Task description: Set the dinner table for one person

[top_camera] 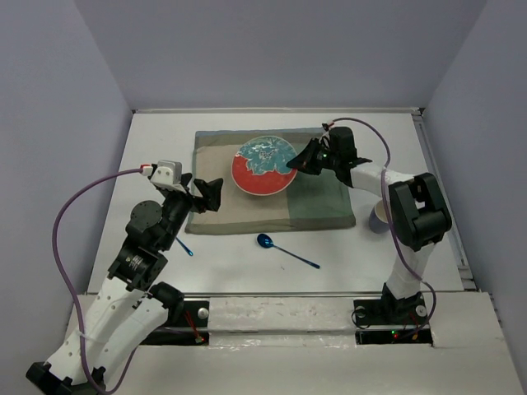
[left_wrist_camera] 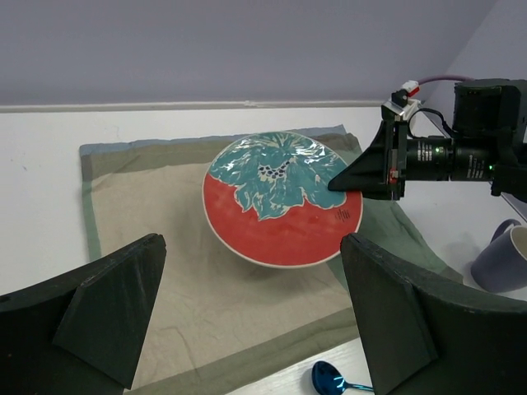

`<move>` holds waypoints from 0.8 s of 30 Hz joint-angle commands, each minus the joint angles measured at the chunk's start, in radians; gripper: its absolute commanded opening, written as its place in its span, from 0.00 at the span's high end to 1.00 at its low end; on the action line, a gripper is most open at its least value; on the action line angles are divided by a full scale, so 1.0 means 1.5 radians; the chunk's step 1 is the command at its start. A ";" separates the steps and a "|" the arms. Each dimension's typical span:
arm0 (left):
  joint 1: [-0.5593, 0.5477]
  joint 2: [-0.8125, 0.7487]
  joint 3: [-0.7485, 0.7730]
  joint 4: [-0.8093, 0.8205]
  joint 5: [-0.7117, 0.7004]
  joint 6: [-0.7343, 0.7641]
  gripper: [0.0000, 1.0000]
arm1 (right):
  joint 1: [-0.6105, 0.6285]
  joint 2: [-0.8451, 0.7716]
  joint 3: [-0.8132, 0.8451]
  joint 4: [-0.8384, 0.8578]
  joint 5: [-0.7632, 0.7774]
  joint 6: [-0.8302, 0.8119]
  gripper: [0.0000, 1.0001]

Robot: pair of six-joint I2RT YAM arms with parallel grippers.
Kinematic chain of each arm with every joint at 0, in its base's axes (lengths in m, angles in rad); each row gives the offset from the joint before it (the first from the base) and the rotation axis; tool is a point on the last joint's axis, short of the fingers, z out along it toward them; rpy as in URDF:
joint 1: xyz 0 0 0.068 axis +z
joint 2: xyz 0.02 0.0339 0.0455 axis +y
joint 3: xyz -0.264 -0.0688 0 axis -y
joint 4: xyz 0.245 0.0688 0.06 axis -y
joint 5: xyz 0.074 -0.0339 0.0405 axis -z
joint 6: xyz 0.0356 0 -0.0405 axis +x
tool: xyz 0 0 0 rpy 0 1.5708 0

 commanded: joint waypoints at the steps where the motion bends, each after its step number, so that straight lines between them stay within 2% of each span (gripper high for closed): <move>1: 0.007 -0.004 -0.004 0.022 -0.012 0.014 0.01 | 0.014 -0.002 0.012 0.133 -0.028 0.035 1.00; 16: 0.009 -0.007 -0.001 0.019 -0.010 0.008 0.01 | 0.014 0.017 -0.058 0.160 0.010 0.034 0.99; 17: 0.009 -0.006 -0.001 0.019 -0.009 0.008 0.01 | 0.014 0.021 -0.057 0.158 0.008 0.032 0.93; 20: 0.010 -0.009 -0.001 0.019 -0.006 0.007 0.01 | 0.014 0.039 -0.046 0.132 0.002 0.023 0.84; 23: 0.010 -0.015 -0.002 0.019 -0.004 0.006 0.01 | 0.014 0.035 -0.058 0.112 0.020 0.021 0.61; 24: 0.010 -0.015 -0.002 0.020 -0.002 0.005 0.01 | 0.014 0.033 -0.058 0.103 0.026 0.018 0.57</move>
